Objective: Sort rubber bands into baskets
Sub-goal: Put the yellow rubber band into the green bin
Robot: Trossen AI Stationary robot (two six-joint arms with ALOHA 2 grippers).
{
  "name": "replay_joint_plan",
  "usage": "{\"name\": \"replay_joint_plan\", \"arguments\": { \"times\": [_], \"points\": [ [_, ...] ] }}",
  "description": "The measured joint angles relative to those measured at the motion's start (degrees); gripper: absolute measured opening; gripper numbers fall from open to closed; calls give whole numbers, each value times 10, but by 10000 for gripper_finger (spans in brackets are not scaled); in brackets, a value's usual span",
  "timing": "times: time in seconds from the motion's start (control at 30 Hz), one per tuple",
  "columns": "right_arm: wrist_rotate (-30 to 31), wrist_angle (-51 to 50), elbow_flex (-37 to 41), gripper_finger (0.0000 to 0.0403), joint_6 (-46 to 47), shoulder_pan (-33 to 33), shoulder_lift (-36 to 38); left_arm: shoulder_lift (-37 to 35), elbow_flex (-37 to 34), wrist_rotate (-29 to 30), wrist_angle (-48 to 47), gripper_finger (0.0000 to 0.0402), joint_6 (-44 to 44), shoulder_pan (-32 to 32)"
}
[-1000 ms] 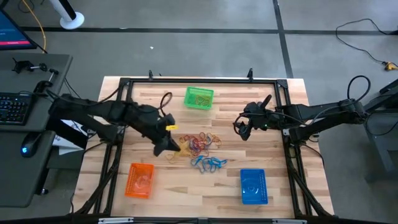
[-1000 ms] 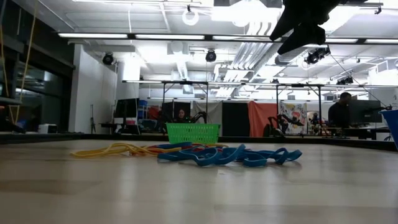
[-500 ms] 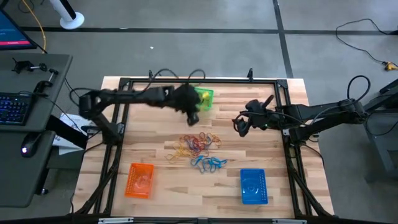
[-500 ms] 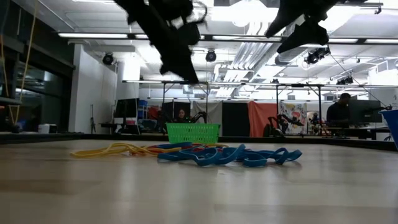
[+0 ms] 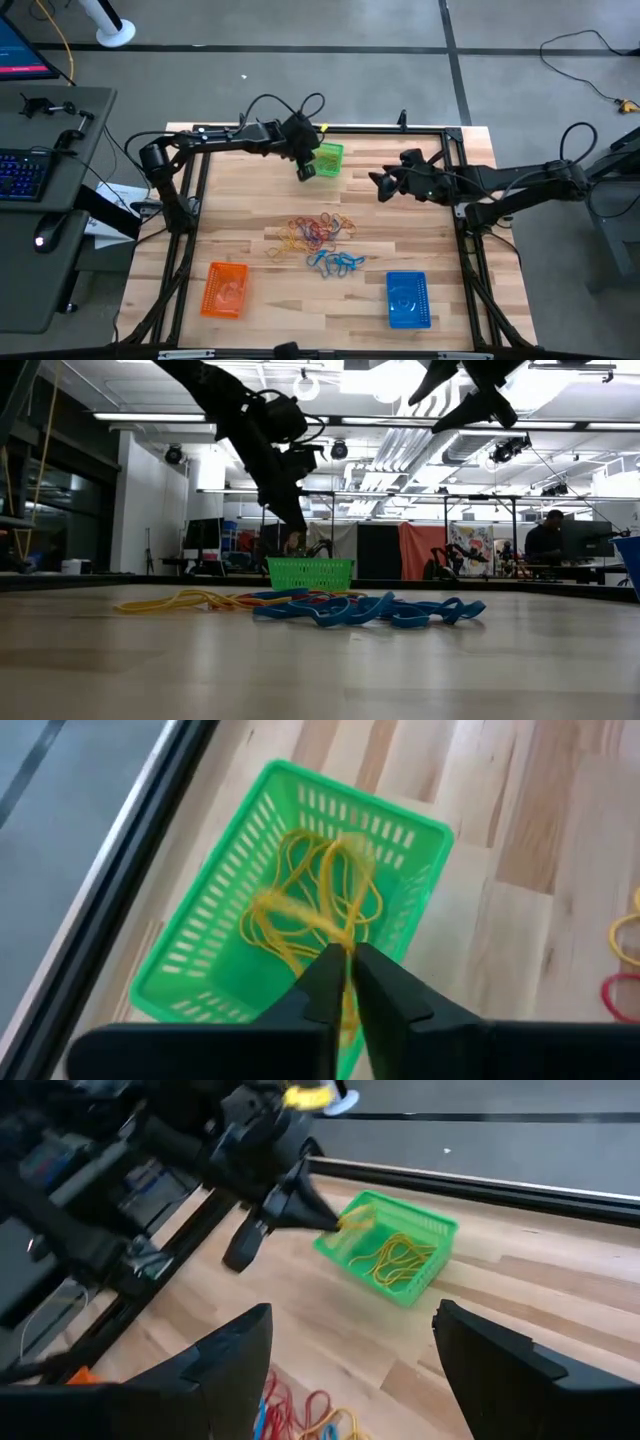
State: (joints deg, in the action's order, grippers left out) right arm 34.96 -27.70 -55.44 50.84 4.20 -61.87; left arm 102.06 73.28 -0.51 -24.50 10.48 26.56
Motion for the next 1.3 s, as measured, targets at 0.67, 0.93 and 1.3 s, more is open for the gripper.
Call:
{"name": "replay_joint_plan", "arguments": {
  "times": [0.67, 0.93, 1.3],
  "points": [
    [-101, 8, 0, 265, -108, -59, 0, -74, 0, 6, -66, 231, -101, -17],
    [-150, 5, 0, 265, -175, -62, 0, -134, 2, 5, -177, 232, -187, -91],
    [-174, -12, 0, 265, -207, -62, 0, -131, -62, 17, -261, 232, -331, -372]
  ]
}}
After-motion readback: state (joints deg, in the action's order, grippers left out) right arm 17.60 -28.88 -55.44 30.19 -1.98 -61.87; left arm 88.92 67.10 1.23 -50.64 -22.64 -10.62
